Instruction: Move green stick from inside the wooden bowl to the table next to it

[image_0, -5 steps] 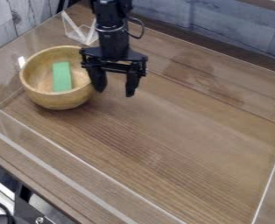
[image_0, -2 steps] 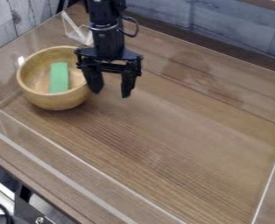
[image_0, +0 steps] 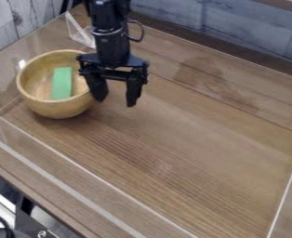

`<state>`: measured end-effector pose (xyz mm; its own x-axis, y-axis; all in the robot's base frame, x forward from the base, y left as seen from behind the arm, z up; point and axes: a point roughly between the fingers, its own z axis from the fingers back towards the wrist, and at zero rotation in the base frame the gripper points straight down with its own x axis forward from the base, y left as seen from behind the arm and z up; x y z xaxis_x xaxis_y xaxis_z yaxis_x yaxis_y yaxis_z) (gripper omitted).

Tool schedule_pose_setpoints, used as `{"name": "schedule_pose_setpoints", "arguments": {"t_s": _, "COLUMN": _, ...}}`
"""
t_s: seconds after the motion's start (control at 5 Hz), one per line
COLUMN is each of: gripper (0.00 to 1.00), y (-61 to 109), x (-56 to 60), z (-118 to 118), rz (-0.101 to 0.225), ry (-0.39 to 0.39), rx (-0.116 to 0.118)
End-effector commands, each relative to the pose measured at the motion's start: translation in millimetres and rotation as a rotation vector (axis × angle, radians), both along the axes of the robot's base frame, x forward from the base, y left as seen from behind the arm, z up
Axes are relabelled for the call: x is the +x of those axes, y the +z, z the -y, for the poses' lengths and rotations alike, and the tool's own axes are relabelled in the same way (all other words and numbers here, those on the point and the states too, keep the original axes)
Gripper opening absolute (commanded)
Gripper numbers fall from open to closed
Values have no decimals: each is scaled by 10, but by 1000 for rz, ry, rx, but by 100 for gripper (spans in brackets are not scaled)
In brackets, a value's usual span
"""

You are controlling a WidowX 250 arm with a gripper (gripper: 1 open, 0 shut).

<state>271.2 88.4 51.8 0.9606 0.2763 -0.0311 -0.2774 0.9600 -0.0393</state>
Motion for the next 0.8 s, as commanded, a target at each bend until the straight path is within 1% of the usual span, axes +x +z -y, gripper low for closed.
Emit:
{"name": "schedule_pose_setpoints", "arguments": {"t_s": 0.0, "gripper": 100, "y": 182, "x": -28, "z": -281, "rz": 34, "ry": 92, "rx": 39}}
{"name": "schedule_pose_setpoints", "arguments": {"t_s": 0.2, "gripper": 100, "y": 235, "x": -17, "z": -324, "rz": 30, "ry": 131, "rx": 40}}
{"name": "schedule_pose_setpoints", "arguments": {"t_s": 0.6, "gripper": 100, "y": 247, "x": -16, "z": -490, "rz": 24, "ry": 192, "rx": 39}}
